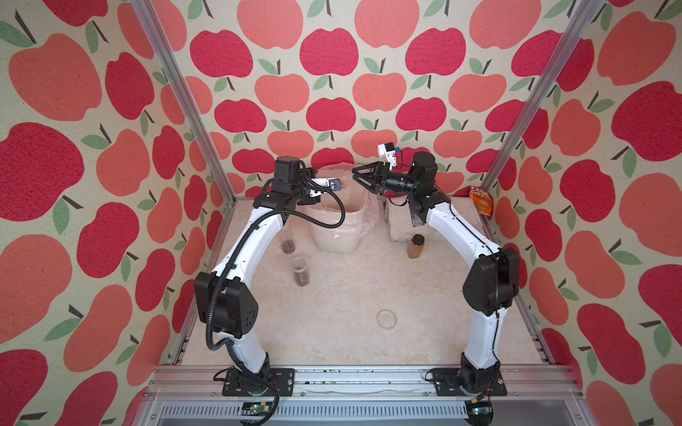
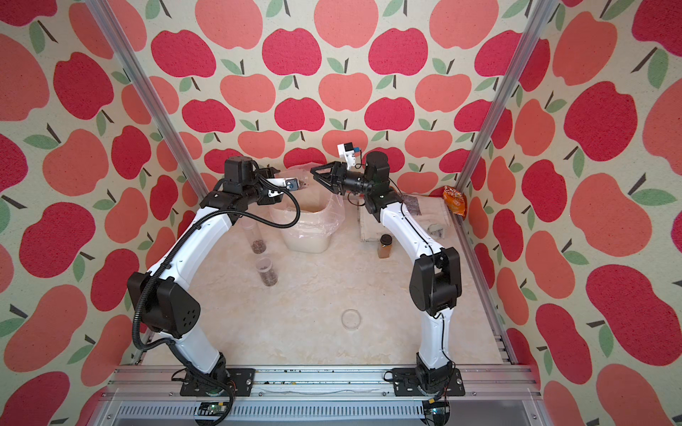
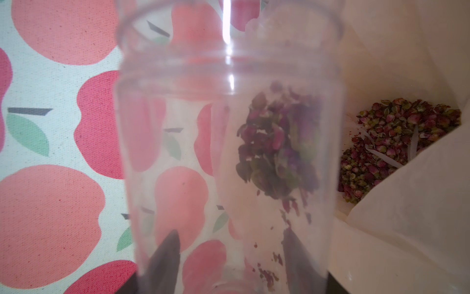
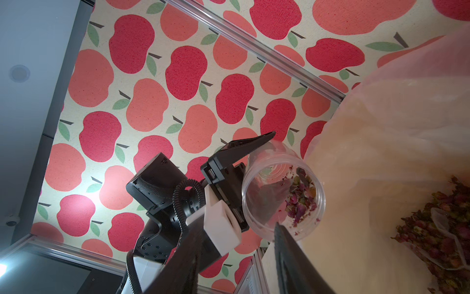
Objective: Empty the moldy dried flower tea in the jars
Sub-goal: Adjust the jar.
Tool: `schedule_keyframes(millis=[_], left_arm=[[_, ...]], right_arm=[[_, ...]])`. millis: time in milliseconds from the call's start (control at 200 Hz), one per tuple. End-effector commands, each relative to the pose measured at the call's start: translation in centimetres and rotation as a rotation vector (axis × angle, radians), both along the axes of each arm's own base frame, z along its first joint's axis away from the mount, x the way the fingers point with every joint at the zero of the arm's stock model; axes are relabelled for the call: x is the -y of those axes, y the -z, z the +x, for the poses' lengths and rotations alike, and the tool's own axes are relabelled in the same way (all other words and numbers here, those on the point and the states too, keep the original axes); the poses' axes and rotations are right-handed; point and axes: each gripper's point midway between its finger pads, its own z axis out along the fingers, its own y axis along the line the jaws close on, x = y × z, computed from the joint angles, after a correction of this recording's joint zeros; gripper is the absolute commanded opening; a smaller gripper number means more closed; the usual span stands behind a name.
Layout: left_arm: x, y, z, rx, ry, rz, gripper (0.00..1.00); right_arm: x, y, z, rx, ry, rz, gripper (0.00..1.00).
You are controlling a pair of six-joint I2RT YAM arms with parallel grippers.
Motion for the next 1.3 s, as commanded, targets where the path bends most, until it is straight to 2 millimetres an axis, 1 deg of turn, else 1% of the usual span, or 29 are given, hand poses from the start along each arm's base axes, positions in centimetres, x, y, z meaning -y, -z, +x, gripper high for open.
schedule_keyframes(millis=[0,250,465,580,665,830,936,1026,1091,1191,1241,1296], left_arm=[[0.7,-0.5,-0.2,0.028,0.037,-0.003,0.00],[1.3,-0.2,-0.1,0.038,0.040,0.019,0.00],[2.0,-0.2,-0.1,0.054,0.054,0.045,0.00],[2.3,-0.2,-0.1,0.061,0.060,0.061,0.00],[2.3,-0.2,0.1,0.065,0.055,0.063,0.00],[2.2,-0.2,0.3,0.051,0.048,0.059,0.00],[2.0,-0.1,0.4,0.045,0.044,0.055,0.00],[1.8,-0.2,0.6,0.043,0.036,0.044,0.00],[1.6,-0.3,0.8,0.044,0.027,0.041,0.03],[1.4,-0.7,1.0,0.055,0.021,0.025,0.15],[1.3,-0.9,1.0,0.058,0.017,0.015,0.23],[1.0,-1.1,1.1,0.064,0.011,0.008,0.28]], right_arm=[[-1.2,-0.2,-0.6,0.002,-0.040,-0.019,0.48],[-2.6,0.8,-0.5,-0.011,-0.035,-0.076,0.44],[-3.2,0.7,-0.9,-0.008,-0.042,-0.078,0.39],[-3.5,0.7,-0.9,-0.015,-0.051,-0.074,0.32],[-3.6,0.8,-0.7,-0.021,-0.053,-0.072,0.24],[-3.7,1.1,-0.4,-0.028,-0.048,-0.073,0.07],[-3.7,1.4,-0.1,-0.035,-0.045,-0.070,0.00],[-3.8,1.3,0.1,-0.040,-0.046,-0.059,0.00],[-3.8,1.1,0.2,-0.038,-0.049,-0.050,0.00],[-3.7,0.7,0.1,-0.032,-0.052,-0.038,0.00],[-3.7,0.4,0.0,-0.026,-0.056,-0.030,0.00],[-3.6,0.0,-0.2,-0.019,-0.062,-0.022,0.00]])
